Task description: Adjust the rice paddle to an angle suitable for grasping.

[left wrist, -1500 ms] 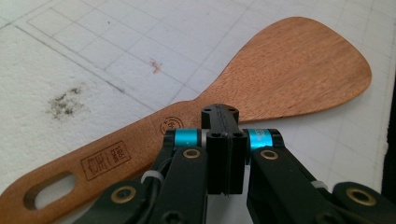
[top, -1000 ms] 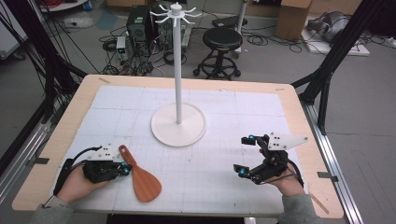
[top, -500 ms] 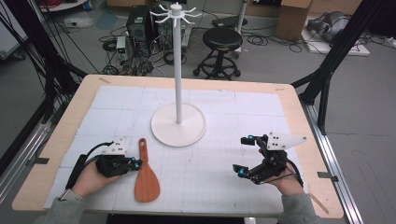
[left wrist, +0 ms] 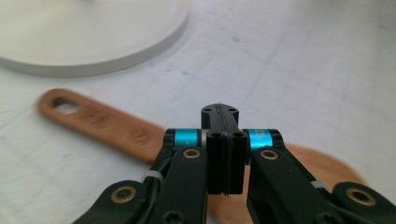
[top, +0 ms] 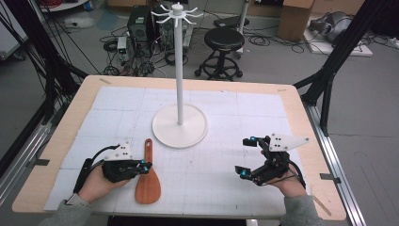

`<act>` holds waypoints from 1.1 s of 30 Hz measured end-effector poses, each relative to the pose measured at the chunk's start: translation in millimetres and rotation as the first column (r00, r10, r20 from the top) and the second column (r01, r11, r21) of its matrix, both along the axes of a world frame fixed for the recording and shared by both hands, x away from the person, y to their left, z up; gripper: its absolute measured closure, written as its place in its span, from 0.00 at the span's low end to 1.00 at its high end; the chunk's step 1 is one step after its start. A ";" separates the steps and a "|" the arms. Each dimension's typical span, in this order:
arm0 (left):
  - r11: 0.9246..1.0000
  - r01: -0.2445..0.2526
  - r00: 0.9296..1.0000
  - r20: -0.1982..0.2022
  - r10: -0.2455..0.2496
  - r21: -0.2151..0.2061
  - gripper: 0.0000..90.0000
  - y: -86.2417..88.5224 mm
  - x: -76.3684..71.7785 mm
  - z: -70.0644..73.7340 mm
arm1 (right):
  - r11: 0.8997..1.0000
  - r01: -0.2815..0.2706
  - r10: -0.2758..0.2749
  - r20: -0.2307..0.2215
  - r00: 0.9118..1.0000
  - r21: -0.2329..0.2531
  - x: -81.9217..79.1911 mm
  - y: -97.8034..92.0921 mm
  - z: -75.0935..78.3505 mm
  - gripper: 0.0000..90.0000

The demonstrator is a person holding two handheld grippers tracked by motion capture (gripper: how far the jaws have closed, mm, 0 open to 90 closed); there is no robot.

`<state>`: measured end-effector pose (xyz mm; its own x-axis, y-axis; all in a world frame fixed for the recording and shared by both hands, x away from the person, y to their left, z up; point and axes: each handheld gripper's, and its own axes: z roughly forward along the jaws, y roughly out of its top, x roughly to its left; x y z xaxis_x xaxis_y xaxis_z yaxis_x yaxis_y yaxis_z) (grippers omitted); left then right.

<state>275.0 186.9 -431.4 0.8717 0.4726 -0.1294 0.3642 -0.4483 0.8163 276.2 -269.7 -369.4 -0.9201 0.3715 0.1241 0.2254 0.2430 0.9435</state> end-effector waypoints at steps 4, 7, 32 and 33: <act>1.000 0.023 0.999 -0.025 -0.022 0.019 0.98 -11.2 0.6 -3.3 | 1.000 -0.002 0.002 -0.002 1.000 -0.007 -0.1 1.2 -0.3 0.00; 0.998 0.040 0.999 -0.033 -0.039 0.046 0.99 -16.7 2.0 -7.1 | 1.000 -0.002 0.002 -0.005 1.000 -0.006 0.1 0.7 -0.4 0.00; 0.986 0.132 0.991 -0.033 -0.129 0.100 1.00 -20.6 -9.6 -13.8 | 1.000 -0.003 0.003 0.002 1.000 -0.006 -1.4 0.6 -0.5 0.00; 0.986 0.133 0.991 -0.028 -0.131 0.098 1.00 -18.7 -11.0 -14.1 | 1.000 0.001 -0.001 -0.002 1.000 -0.005 -1.7 0.0 -0.5 0.00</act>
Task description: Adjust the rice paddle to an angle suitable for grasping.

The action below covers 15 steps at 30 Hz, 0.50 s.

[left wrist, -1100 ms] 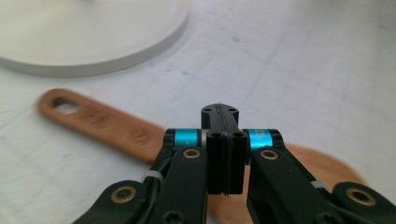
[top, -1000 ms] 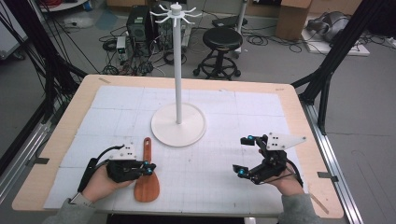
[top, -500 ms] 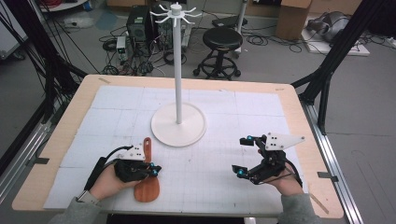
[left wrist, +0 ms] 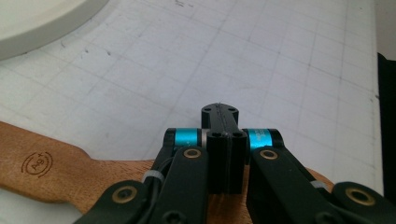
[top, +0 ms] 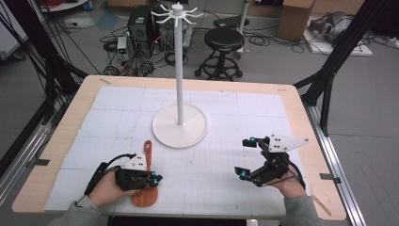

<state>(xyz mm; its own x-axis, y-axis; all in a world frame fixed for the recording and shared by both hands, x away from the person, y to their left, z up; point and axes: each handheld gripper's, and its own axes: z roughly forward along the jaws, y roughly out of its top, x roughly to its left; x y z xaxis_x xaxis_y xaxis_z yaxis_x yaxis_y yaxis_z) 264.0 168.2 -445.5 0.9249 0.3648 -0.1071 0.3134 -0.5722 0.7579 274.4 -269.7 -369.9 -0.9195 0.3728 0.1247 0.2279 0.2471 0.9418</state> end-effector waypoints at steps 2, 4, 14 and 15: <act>1.000 0.004 1.000 0.003 -0.004 0.004 1.00 2.1 -1.3 0.5 | 1.000 0.000 0.000 0.002 1.000 0.003 0.3 -0.6 -0.3 0.00; 1.000 0.008 1.000 0.000 -0.008 0.007 1.00 6.0 -2.7 0.7 | 1.000 0.002 -0.002 -0.003 1.000 0.002 0.5 -1.2 -1.2 0.00; 1.000 -0.004 1.000 -0.002 0.004 0.009 1.00 12.5 -8.3 1.2 | 1.000 0.006 -0.006 -0.010 1.000 -0.002 0.6 -1.3 -2.5 0.00; 1.000 -0.005 1.000 0.000 0.005 0.011 1.00 12.4 -8.6 1.3 | 1.000 0.006 -0.006 -0.013 1.000 0.000 0.5 -1.3 -2.5 0.00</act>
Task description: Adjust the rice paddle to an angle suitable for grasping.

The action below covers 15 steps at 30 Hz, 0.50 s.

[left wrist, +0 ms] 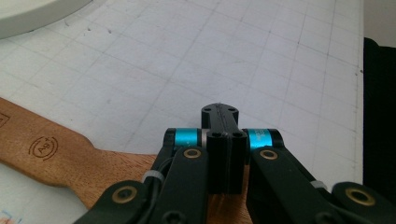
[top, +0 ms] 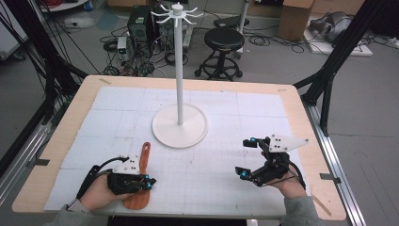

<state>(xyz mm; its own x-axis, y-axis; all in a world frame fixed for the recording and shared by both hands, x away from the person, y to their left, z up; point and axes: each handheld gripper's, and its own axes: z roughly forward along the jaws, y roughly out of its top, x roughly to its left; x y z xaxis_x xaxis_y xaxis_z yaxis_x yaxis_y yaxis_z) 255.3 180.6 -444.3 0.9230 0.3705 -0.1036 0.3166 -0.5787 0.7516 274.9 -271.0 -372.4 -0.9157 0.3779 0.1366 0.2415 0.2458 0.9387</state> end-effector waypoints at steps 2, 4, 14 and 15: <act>1.000 0.007 1.000 0.002 -0.007 0.006 1.00 1.4 -0.8 0.5 | 1.000 -0.004 0.004 0.005 1.000 -0.004 0.1 1.0 -0.3 0.00; 1.000 0.005 1.000 0.001 -0.005 0.006 1.00 2.2 -1.6 0.6 | 1.000 -0.005 0.005 0.003 1.000 -0.007 0.0 1.2 -0.3 0.00; 1.000 -0.018 1.000 -0.011 0.018 0.016 1.00 29.1 -11.8 1.9 | 1.000 -0.003 0.003 0.012 1.000 -0.011 0.9 1.4 -0.8 0.00; 0.999 -0.022 1.000 0.002 0.022 0.027 1.00 30.0 -13.4 2.5 | 1.000 -0.004 0.004 0.004 1.000 -0.011 0.6 2.1 -0.7 0.00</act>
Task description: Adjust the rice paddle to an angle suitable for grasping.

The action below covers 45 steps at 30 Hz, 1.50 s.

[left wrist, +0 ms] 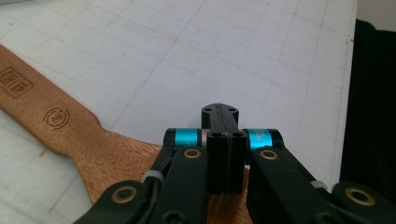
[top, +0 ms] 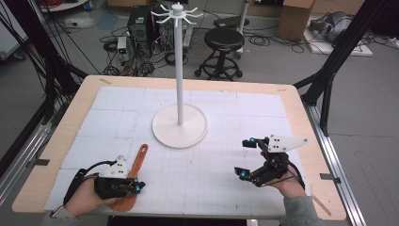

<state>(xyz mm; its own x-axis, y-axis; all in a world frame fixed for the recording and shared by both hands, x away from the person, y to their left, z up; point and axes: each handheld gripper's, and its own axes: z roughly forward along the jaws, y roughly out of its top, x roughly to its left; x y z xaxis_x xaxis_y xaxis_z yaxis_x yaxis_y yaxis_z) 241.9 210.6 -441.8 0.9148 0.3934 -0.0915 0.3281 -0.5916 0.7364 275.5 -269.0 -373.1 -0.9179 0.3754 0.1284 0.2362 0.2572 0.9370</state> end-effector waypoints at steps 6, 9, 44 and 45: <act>1.000 -0.009 1.000 0.007 0.009 0.007 1.00 3.5 -3.6 0.4 | 1.000 0.011 -0.011 0.006 1.000 0.008 0.0 -3.0 0.7 0.00; 1.000 -0.025 1.000 0.004 0.025 0.007 1.00 10.9 -7.0 0.6 | 1.000 0.011 -0.011 0.000 1.000 0.010 0.0 -3.9 0.6 0.00; 0.958 -0.269 0.962 0.012 0.271 -0.103 1.00 61.3 47.4 6.0 | 1.000 0.005 -0.005 -0.022 1.000 -0.001 2.9 0.2 -5.5 0.00; 0.955 -0.279 0.959 0.012 0.282 -0.104 1.00 61.4 49.5 5.4 | 1.000 0.002 -0.002 -0.027 1.000 -0.002 2.9 0.3 -5.7 0.00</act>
